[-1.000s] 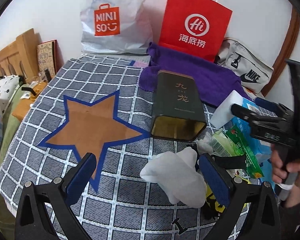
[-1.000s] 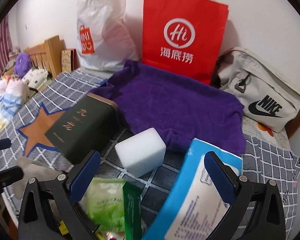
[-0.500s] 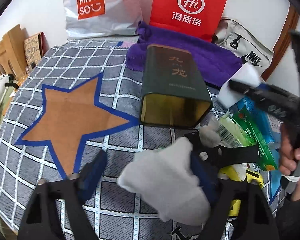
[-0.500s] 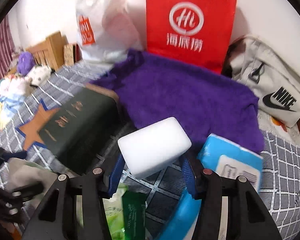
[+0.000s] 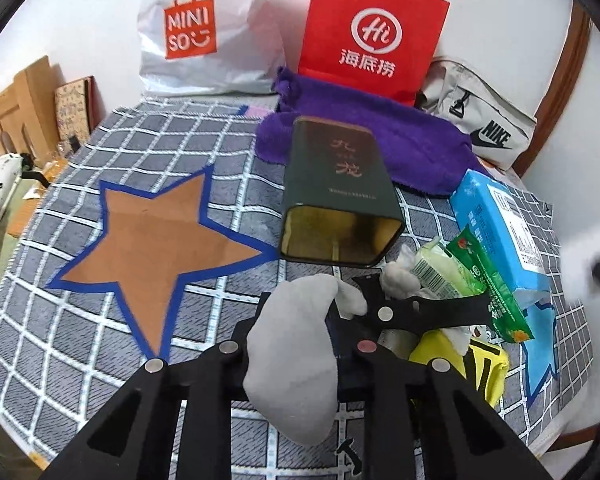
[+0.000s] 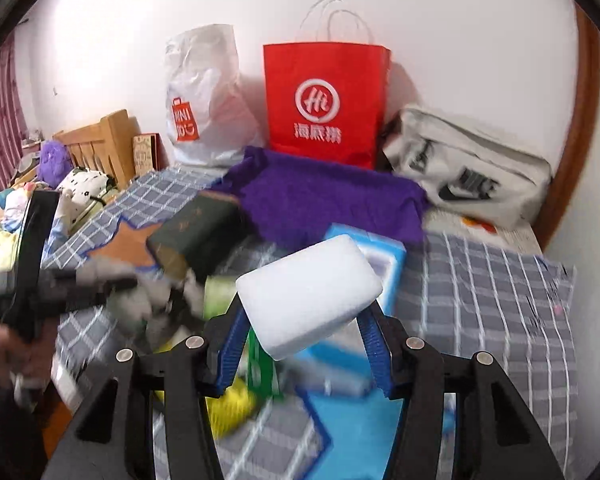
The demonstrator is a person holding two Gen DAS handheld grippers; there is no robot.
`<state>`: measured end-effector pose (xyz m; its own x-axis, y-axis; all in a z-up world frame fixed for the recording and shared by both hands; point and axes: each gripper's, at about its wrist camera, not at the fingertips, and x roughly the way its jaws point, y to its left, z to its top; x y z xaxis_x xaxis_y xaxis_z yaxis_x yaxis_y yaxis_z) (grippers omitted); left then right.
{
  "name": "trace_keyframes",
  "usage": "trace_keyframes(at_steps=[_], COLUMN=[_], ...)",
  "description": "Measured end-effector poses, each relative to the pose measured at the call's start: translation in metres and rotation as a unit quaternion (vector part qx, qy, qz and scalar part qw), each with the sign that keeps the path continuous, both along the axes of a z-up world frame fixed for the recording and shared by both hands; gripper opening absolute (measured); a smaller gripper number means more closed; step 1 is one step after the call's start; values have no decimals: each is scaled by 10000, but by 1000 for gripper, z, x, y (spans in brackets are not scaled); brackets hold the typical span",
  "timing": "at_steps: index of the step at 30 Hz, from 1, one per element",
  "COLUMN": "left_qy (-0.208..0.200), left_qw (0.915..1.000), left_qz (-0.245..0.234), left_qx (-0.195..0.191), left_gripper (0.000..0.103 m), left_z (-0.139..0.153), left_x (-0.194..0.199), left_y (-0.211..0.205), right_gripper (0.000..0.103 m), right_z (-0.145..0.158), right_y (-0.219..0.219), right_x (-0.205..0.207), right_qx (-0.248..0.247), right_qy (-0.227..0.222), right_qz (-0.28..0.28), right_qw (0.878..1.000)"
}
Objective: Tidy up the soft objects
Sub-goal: 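Carry gloves and foam block onto the purple towel and open both tools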
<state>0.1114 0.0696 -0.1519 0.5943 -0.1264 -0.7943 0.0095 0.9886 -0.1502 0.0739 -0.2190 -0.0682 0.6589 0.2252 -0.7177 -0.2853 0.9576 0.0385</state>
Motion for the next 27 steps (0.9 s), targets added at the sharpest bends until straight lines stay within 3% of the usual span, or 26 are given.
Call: trace_keyframes(at_steps=[3, 12, 16, 27], left_qy=[-109, -465, -537, -677], left_qw=[9999, 9987, 9983, 9975], left_qz=[92, 152, 139, -6], left_qx=[5, 105, 148, 213], left_gripper=[21, 21, 21, 21], left_z=[10, 52, 65, 100], left_x=[-6, -28, -29, -9], left_y=[5, 4, 0, -13], right_gripper=[53, 53, 53, 53], right_z=[-16, -75, -65, -15], right_y=[-10, -21, -27, -16], right_x=[-20, -28, -30, -12], right_qx=[-62, -198, 40, 62], right_qy=[264, 931, 871, 428], right_qz=[-172, -436, -463, -297], right_qw=[9995, 9945, 9951, 9986])
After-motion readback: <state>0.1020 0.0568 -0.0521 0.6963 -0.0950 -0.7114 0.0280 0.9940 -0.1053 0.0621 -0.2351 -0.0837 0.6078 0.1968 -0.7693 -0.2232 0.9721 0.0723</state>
